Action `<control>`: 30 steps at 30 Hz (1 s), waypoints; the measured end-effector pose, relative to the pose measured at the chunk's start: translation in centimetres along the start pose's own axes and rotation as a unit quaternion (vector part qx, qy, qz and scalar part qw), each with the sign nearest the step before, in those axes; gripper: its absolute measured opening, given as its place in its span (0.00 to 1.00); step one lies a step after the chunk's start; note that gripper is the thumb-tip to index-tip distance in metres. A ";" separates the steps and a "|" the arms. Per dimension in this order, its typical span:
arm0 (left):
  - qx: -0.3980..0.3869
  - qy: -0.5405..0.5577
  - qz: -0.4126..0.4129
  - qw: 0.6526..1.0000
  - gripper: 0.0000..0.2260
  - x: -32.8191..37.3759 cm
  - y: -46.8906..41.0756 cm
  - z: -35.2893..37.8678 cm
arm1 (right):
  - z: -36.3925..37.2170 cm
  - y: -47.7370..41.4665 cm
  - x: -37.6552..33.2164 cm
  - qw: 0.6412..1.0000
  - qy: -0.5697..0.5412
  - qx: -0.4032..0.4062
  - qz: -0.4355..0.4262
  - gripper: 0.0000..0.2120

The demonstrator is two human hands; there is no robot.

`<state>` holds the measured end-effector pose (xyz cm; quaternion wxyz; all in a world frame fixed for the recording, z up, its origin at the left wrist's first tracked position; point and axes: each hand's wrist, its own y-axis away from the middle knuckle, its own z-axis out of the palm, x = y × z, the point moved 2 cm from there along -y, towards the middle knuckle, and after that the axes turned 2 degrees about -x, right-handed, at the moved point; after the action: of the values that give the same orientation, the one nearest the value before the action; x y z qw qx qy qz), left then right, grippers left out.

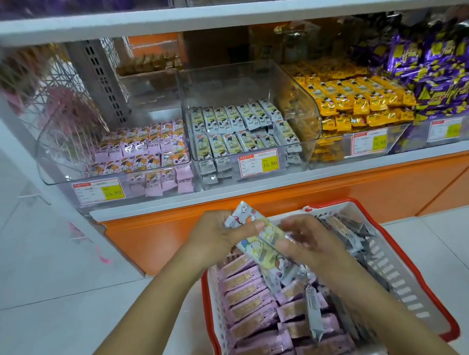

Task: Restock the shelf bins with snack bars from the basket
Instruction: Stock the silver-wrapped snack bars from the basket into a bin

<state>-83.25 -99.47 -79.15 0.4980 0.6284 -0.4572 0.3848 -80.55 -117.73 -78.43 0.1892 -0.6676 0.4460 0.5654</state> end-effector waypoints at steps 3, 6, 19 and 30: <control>0.049 0.013 0.019 0.999 0.10 0.9 -0.3 -0.6 | 0.3 -0.3 -0.7 0.970 0.194 0.029 -0.141 0.35; 0.084 0.037 0.030 0.995 0.14 2.1 -0.6 -1.2 | 0.8 -1.8 -2.0 0.890 0.334 0.117 -0.287 0.30; 0.328 -0.106 0.108 0.932 0.13 4.8 -2.3 -6.8 | -6.1 -13.5 -12.7 0.921 0.341 0.177 -0.059 0.24; 0.349 -0.162 0.124 0.915 0.13 4.3 -3.0 -7.0 | -5.0 -20.3 -8.8 0.874 0.438 0.204 0.041 0.33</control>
<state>-79.35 -93.15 -74.49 0.1146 0.7541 -0.4426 0.4715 -60.88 -107.37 -73.94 0.0827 -0.7744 0.6159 0.1185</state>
